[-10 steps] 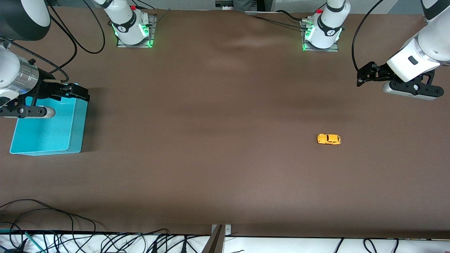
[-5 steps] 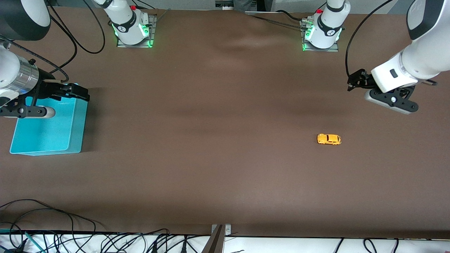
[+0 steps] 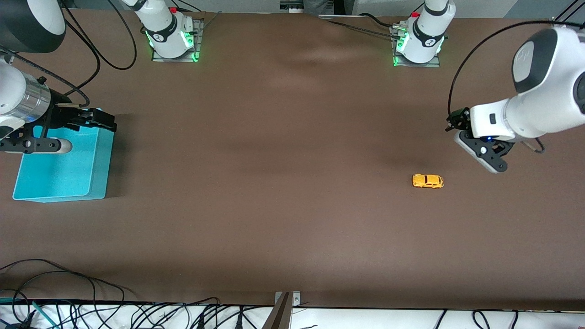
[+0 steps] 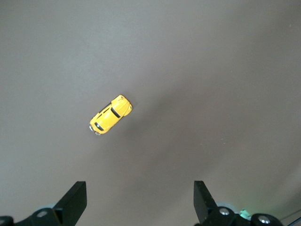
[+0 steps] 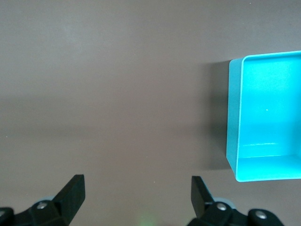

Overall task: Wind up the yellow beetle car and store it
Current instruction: 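Lower the left gripper over the yellow beetle car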

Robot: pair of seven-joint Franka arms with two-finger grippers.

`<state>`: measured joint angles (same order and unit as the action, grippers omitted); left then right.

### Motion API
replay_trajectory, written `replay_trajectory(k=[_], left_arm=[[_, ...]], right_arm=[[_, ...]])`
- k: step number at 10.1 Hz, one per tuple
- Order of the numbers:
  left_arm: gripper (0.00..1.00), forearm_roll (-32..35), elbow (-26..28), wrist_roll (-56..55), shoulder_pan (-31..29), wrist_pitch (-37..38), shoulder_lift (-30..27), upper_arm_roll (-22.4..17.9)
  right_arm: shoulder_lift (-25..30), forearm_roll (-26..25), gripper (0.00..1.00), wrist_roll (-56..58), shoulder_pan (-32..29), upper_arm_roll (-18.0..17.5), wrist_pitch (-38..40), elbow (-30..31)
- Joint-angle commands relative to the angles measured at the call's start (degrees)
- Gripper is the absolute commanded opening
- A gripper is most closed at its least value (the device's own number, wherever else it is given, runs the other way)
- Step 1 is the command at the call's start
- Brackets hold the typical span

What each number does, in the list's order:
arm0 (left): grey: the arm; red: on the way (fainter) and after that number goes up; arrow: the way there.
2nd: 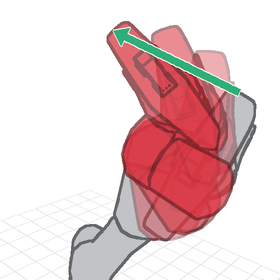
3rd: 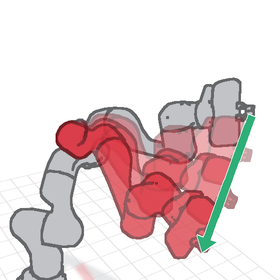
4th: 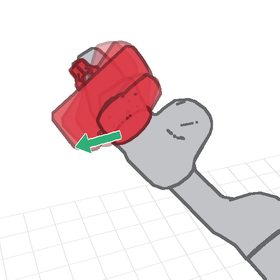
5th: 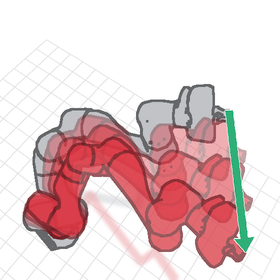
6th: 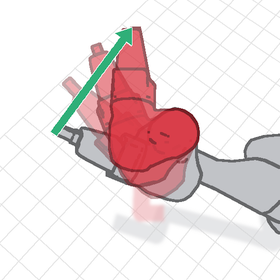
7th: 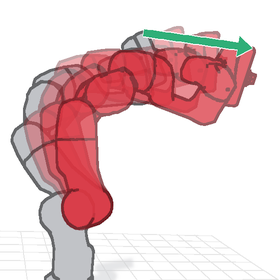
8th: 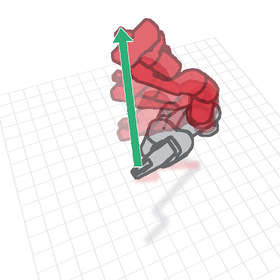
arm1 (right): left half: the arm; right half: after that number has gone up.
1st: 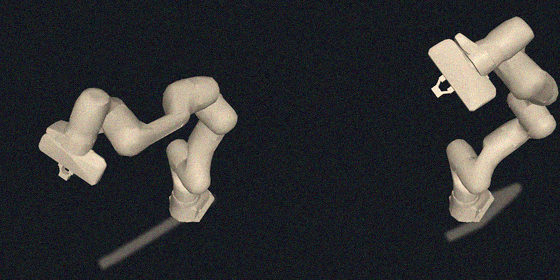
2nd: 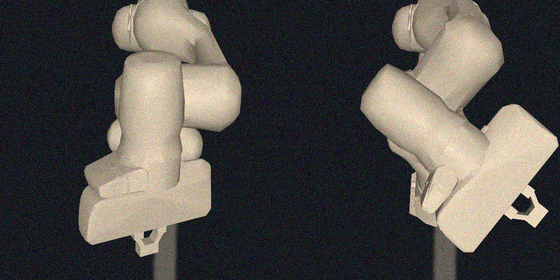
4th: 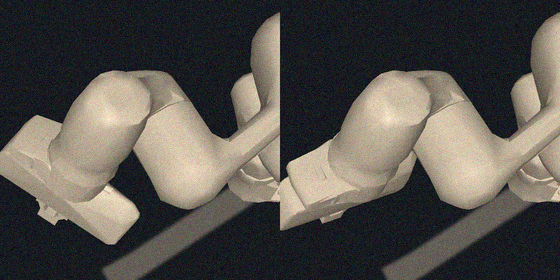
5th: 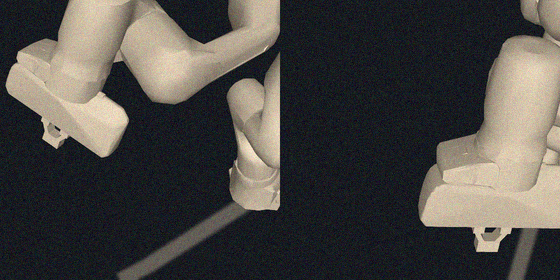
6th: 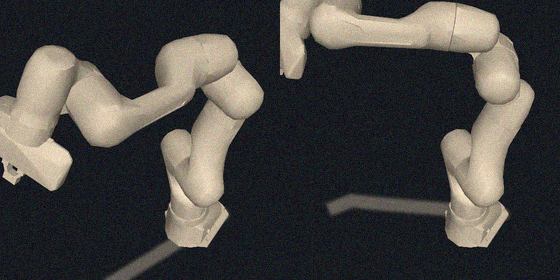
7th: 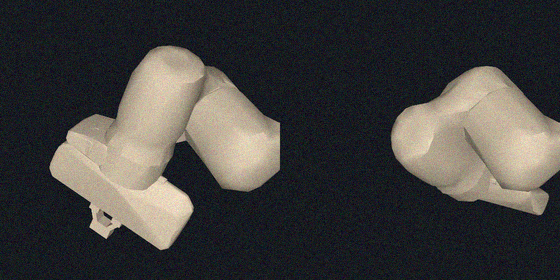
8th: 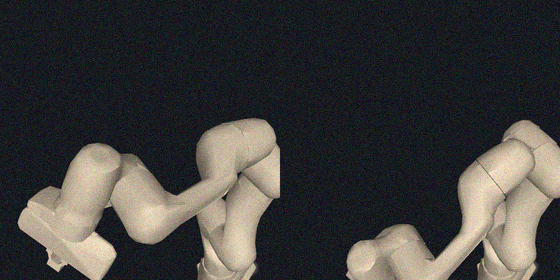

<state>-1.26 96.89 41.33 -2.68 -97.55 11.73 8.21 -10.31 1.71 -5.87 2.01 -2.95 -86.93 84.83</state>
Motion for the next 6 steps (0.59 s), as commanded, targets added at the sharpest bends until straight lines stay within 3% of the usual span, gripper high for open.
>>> replay_trajectory(k=[1,3,6], left_arm=[[1.0,0.21,5.38,12.84,-1.1,-9.18,1.54,0.05],[1.0,5.01,9.88,19.46,-1.1,-17.38,2.77,0.05],[1.0,5.57,14.8,29.91,-1.89,-28.71,5.92,0.05]], right_arm=[[-0.06,1.11,1.0,1.03,-0.69,-0.22,0.88,-0.72],[-0.15,1.11,1.0,1.03,-0.69,-0.22,0.88,-0.72],[-0.15,1.11,1.0,1.03,-0.69,-0.22,0.88,-0.72]])
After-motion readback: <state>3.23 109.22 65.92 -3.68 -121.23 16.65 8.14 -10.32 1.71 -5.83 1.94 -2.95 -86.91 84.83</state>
